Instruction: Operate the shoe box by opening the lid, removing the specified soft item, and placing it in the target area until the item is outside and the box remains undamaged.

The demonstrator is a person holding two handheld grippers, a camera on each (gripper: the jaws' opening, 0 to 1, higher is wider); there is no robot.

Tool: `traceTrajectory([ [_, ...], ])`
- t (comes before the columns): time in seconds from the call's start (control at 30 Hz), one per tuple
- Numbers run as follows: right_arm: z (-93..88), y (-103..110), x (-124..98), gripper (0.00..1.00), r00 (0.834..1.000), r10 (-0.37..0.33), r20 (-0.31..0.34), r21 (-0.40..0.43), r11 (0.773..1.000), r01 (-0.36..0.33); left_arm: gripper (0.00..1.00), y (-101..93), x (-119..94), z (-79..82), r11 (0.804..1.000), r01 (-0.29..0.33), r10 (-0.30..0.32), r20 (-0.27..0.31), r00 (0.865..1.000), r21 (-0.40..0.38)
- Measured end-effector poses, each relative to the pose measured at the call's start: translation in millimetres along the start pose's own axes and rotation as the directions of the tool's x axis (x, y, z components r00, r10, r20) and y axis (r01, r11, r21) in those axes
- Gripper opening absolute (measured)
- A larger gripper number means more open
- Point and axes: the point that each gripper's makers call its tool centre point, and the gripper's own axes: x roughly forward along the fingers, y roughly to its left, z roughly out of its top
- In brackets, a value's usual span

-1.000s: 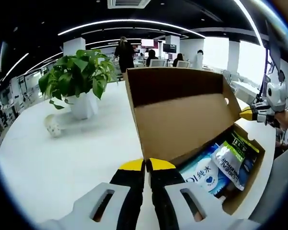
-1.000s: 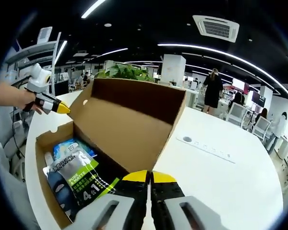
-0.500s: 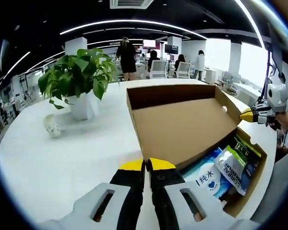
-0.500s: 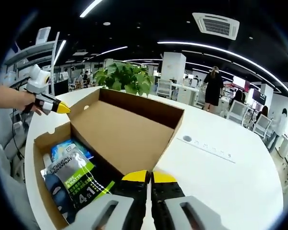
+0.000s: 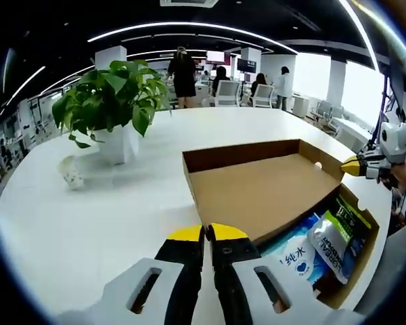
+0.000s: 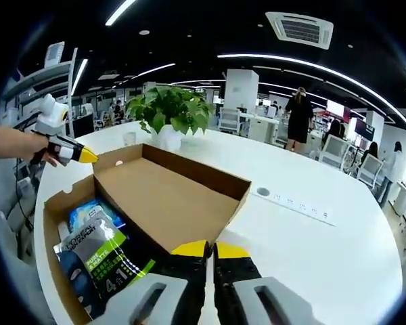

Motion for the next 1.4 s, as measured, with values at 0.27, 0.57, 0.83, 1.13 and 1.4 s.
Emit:
traceTrajectory([
  [0.27,-1.8,-2.8,5.5,0.0,1.0,0.006,-0.017,0.014,1.0,-0.005,0.01,2.3,6.3,-0.6,0.999,-0.007,0.006,-0.01,1.0,-0.043],
  [0.57,-3.0,-4.1,9.6,0.0,1.0,0.007,-0.029,0.038,0.999,-0.005,0.01,2.6,9.8,-3.0,0.997,-0.011,0.01,-0.016,1.0,-0.081],
  [0.83,-4.2,-3.4,11.0,0.0,0.999,0.014,-0.035,0.047,0.999,-0.012,0.02,1.0,9.1,-4.5,0.997,-0.021,0.019,-0.021,1.0,-0.068],
  [1.13,-9.5,2.7,4.2,0.02,0.998,0.035,-0.049,0.055,0.998,-0.033,0.06,-8.0,-1.8,-9.8,1.0,-0.004,0.004,-0.062,0.998,0.001],
  [1.4,-13.2,12.7,-14.3,0.05,0.998,0.059,-0.034,0.074,0.996,-0.057,0.12,-33.6,-21.4,-15.3,0.994,0.035,-0.027,-0.081,0.996,0.102],
])
